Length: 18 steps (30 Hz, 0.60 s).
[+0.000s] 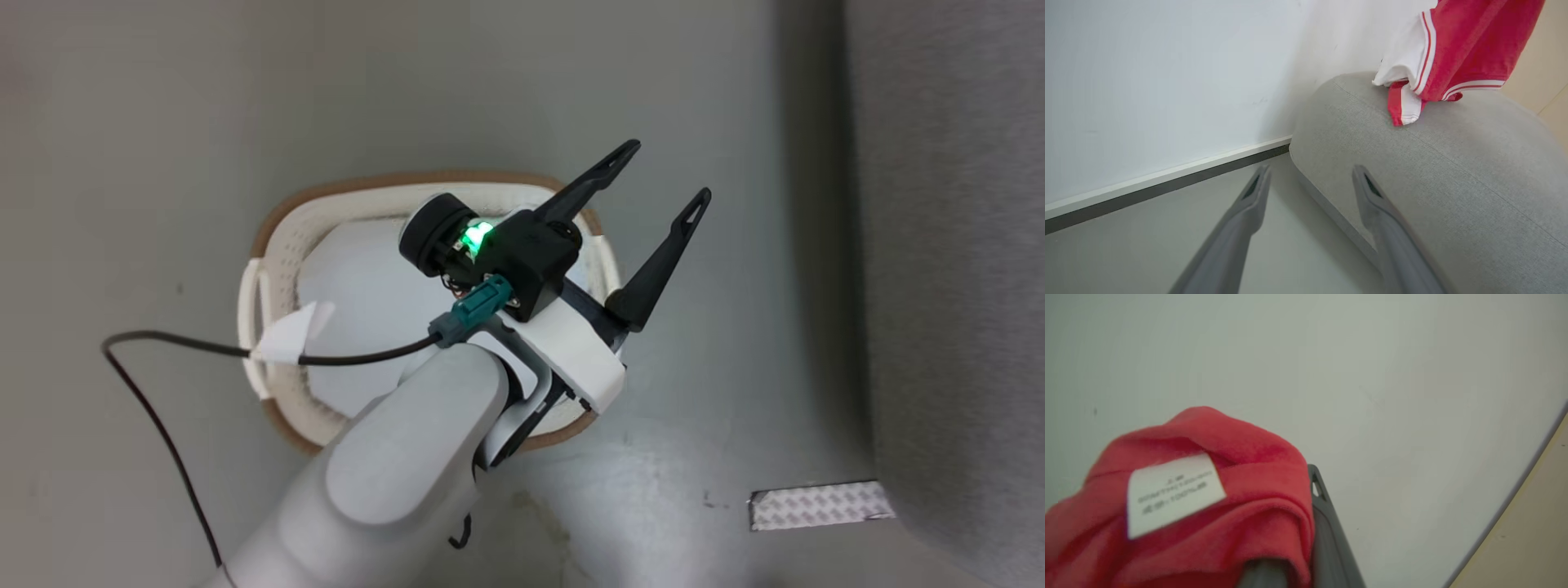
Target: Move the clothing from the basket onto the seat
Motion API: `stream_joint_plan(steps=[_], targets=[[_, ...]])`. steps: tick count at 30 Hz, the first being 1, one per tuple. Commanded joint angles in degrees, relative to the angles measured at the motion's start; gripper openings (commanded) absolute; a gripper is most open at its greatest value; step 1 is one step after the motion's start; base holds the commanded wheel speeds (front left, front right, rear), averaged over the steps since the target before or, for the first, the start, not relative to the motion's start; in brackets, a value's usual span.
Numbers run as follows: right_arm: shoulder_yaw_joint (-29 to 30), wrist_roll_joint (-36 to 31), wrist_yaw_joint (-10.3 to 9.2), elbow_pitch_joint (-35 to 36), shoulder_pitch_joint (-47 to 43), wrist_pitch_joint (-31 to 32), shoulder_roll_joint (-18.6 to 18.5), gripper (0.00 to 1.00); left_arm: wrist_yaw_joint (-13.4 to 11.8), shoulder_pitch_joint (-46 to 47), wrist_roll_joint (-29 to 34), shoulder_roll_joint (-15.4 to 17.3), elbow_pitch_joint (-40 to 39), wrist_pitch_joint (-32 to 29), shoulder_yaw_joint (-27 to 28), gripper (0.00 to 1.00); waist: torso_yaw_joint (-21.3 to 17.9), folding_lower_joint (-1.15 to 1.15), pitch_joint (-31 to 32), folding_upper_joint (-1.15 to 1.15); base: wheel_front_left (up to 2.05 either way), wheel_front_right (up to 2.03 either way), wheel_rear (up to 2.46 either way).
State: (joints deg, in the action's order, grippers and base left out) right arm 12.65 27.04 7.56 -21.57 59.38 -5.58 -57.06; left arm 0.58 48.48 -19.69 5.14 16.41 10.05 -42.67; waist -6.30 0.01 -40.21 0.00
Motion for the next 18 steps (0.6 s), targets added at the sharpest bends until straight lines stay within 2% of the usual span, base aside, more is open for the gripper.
stream_joint_plan(steps=[1, 3, 6, 11, 15, 16, 17, 18], targets=[[0.11, -0.64, -0.15, -1.03, 0.44, 0.21, -0.25, 0.00, -0.07, 0.59, -0.02, 0.39, -0.22, 0.24, 0.15, 1.00, 3.09, -0.01, -3.08, 0.00, 0.00, 0.00, 0.00], [1.35, -1.84, -0.15, -5.46, 2.18, 0.94, -1.86, 0.00, -0.46, -0.01, -0.16, 0.58, -0.67, 0.33, 0.18, 1.00, 4.20, -0.01, -4.10, 0.00, 0.00, 0.00, 0.00], [3.36, -3.61, -0.15, -12.88, 2.82, 0.30, -1.32, 0.00, -0.61, -1.18, 0.10, 1.37, -0.83, -0.05, -0.34, 1.00, 5.46, -0.01, -5.23, 0.00, 0.00, 0.00, 0.00], [5.80, -5.56, -0.15, -25.07, 0.68, -3.07, 4.19, 0.00, -1.54, -2.83, 0.10, 2.56, -1.33, -0.32, -0.60, 1.00, 6.79, -0.01, -5.99, 0.00, 0.00, 0.00, 0.00], [5.68, -7.39, -0.15, -31.93, -0.52, -5.97, 8.36, 0.00, -2.43, -4.33, -0.42, 3.51, -1.79, -0.22, -0.28, 1.00, 6.76, -0.01, -5.07, 0.00, 0.00, 0.00, 0.00], [5.49, -7.41, -0.15, -32.99, -0.55, -6.41, 9.34, 0.41, -2.44, -4.73, -0.60, 3.95, -1.76, -0.47, -0.27, 1.00, 6.54, -0.01, -4.72, 0.00, 0.00, 0.00, 0.00], [5.23, -7.56, -0.15, -33.97, -0.64, -6.83, 10.08, 0.98, -2.36, -4.97, -0.46, 4.56, -1.61, -0.83, -0.45, 1.00, 6.24, -0.01, -4.29, 0.00, 0.00, 0.00, 0.00], [5.03, -7.92, -0.15, -34.82, -0.79, -7.20, 10.46, 1.00, -2.34, -5.20, -0.36, 5.00, -1.65, -0.96, -0.48, 1.00, 5.94, -0.01, -3.82, 0.00, 0.00, 0.00, 0.00]])
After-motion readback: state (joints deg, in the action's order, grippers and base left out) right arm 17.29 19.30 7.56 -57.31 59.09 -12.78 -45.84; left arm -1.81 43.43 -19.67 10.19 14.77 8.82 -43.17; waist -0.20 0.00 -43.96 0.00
